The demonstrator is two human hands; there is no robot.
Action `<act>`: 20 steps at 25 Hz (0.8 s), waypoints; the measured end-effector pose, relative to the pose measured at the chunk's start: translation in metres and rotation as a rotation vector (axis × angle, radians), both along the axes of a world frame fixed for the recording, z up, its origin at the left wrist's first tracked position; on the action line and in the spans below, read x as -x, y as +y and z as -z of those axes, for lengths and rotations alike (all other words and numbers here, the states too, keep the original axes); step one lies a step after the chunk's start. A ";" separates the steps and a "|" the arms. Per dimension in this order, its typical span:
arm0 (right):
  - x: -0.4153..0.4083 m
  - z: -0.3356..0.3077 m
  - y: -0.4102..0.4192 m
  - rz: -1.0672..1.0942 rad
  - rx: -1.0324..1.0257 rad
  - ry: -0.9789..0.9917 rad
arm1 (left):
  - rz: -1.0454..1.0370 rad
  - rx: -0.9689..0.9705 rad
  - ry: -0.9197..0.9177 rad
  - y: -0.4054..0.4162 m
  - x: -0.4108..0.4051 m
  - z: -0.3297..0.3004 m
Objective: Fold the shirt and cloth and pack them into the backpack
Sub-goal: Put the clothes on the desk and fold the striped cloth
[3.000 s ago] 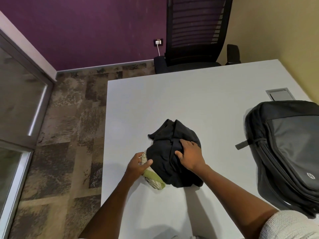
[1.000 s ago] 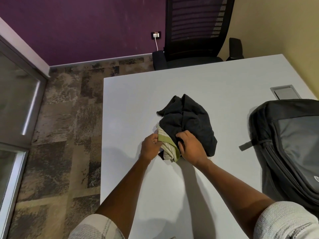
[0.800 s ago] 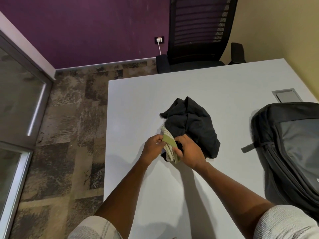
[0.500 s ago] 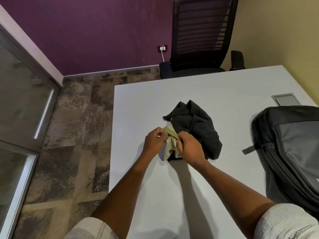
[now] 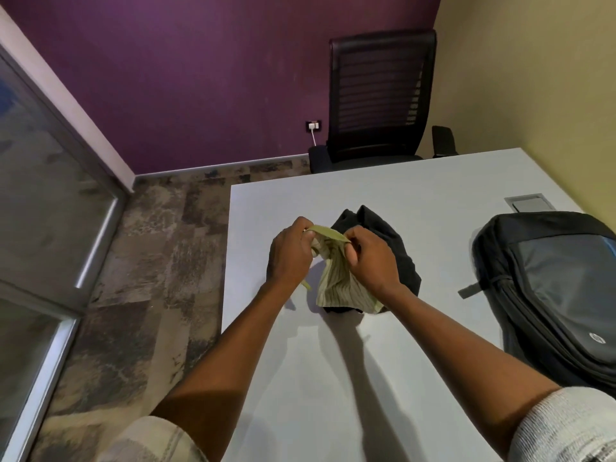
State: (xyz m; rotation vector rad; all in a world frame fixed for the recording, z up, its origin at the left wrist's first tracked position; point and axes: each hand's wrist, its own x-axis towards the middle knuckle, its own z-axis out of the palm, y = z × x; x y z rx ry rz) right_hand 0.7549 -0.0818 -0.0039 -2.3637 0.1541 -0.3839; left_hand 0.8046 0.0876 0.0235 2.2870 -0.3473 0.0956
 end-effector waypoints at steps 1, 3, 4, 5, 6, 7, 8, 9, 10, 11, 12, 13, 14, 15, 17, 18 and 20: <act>0.002 -0.005 0.000 0.005 -0.005 -0.021 | 0.002 -0.004 -0.041 0.002 0.003 -0.007; 0.006 -0.013 -0.003 0.020 0.008 -0.050 | 0.034 0.008 -0.105 0.006 0.005 -0.018; 0.011 -0.018 -0.004 0.025 0.029 -0.053 | 0.078 0.010 -0.126 0.010 0.006 -0.022; 0.016 -0.022 -0.005 0.030 0.054 -0.042 | 0.132 -0.001 -0.145 0.014 0.007 -0.026; 0.023 -0.025 -0.006 0.035 0.084 -0.019 | 0.177 -0.022 -0.162 0.018 0.005 -0.030; 0.029 -0.027 -0.008 0.047 0.115 0.019 | 0.207 -0.040 -0.177 0.024 0.003 -0.034; 0.035 -0.027 -0.010 0.067 0.141 0.064 | 0.221 -0.059 -0.190 0.030 0.001 -0.038; 0.042 -0.027 -0.013 0.096 0.162 0.107 | 0.228 -0.083 -0.207 0.037 -0.001 -0.042; 0.049 -0.026 -0.016 0.128 0.183 0.139 | 0.236 -0.102 -0.233 0.044 -0.003 -0.046; 0.055 -0.027 -0.020 0.156 0.209 0.155 | 0.248 -0.120 -0.262 0.051 -0.005 -0.049; 0.060 -0.029 -0.024 0.181 0.238 0.157 | 0.268 -0.143 -0.290 0.057 -0.008 -0.052; 0.064 -0.033 -0.029 0.202 0.267 0.144 | 0.293 -0.175 -0.310 0.064 -0.010 -0.055; 0.067 -0.039 -0.033 0.224 0.288 0.121 | 0.318 -0.213 -0.331 0.070 -0.010 -0.058; 0.070 -0.047 -0.036 0.242 0.301 0.092 | 0.347 -0.249 -0.347 0.076 -0.009 -0.062; 0.072 -0.064 -0.045 0.259 0.309 0.032 | 0.416 -0.302 -0.377 0.088 -0.007 -0.067; 0.073 -0.071 -0.049 0.255 0.305 0.005 | 0.451 -0.331 -0.391 0.093 -0.006 -0.069; 0.075 -0.083 -0.056 0.234 0.290 -0.041 | 0.494 -0.412 -0.389 0.098 -0.003 -0.071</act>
